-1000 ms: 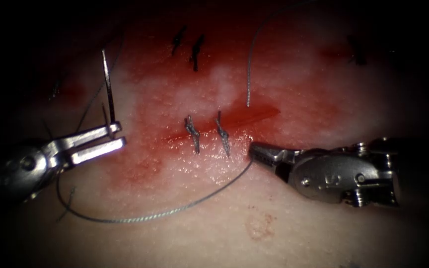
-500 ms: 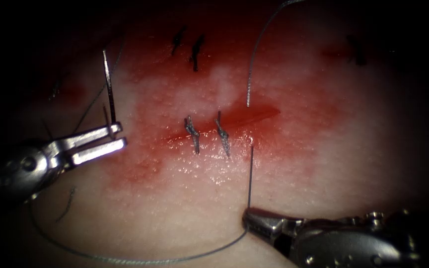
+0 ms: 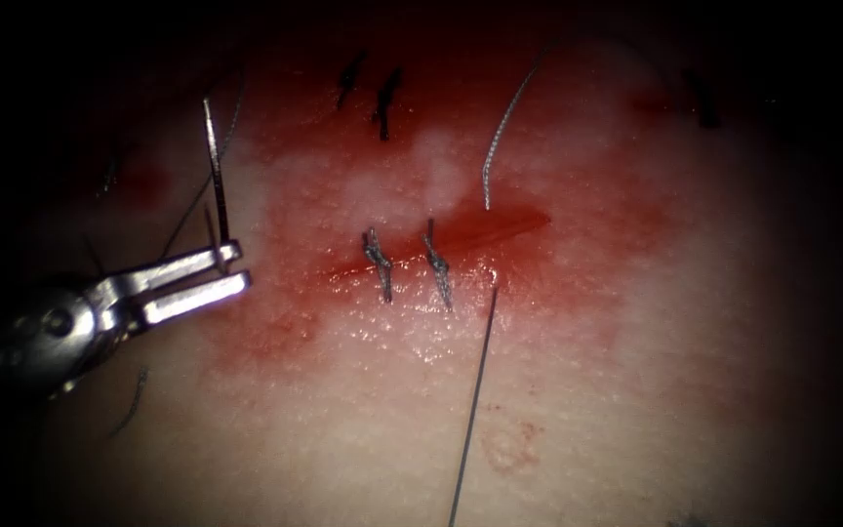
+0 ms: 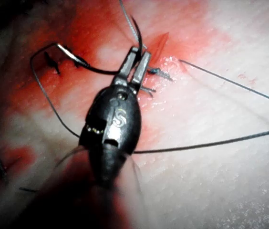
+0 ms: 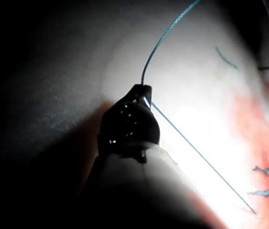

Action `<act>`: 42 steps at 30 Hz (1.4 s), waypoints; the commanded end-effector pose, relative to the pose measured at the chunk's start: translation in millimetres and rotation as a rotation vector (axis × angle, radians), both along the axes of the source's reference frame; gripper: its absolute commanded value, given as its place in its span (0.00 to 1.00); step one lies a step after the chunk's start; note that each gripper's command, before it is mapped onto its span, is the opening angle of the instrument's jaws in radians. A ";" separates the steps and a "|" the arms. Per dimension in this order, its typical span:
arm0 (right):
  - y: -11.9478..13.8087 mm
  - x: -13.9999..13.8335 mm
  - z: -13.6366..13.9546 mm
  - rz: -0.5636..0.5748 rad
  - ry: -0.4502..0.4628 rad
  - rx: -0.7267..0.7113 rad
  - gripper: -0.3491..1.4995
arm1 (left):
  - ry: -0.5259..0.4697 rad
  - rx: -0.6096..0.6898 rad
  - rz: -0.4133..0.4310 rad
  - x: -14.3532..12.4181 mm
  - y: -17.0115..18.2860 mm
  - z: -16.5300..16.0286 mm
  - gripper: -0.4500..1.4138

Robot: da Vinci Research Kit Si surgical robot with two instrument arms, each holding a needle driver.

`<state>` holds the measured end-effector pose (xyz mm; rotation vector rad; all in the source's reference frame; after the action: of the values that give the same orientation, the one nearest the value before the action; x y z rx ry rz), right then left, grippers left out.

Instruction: Wound Closure

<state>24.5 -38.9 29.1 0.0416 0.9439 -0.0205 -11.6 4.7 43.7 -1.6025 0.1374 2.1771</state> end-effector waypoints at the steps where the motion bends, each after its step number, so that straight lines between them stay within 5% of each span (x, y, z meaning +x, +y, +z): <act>1: -0.3 1.2 0.0 0.017 0.020 -0.002 0.00 | -0.001 0.000 0.000 -0.5 0.0 0.7 0.00; 4: 1.3 1.5 0.2 0.054 0.062 -0.013 0.83 | -0.001 0.000 0.004 -0.6 0.0 0.7 0.00; 6: 2.9 1.4 0.6 0.111 0.050 -0.039 0.99 | -0.001 0.000 0.003 -0.6 0.0 0.7 0.00; 13: 7.6 -2.2 1.6 0.243 0.037 -0.123 0.99 | -0.004 0.000 0.005 -0.7 0.0 0.7 0.00; 21: 11.6 -5.0 3.0 0.234 -0.003 -0.178 0.96 | -0.004 0.005 0.005 -0.7 0.0 0.8 0.00; 42: 16.1 -3.6 20.7 0.140 0.043 -0.291 0.92 | -0.006 0.009 0.006 -0.8 -0.1 1.0 0.00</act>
<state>20.3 -22.5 49.0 -0.2981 0.9772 -0.0286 -11.9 4.5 44.0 -1.6043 0.1221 2.1745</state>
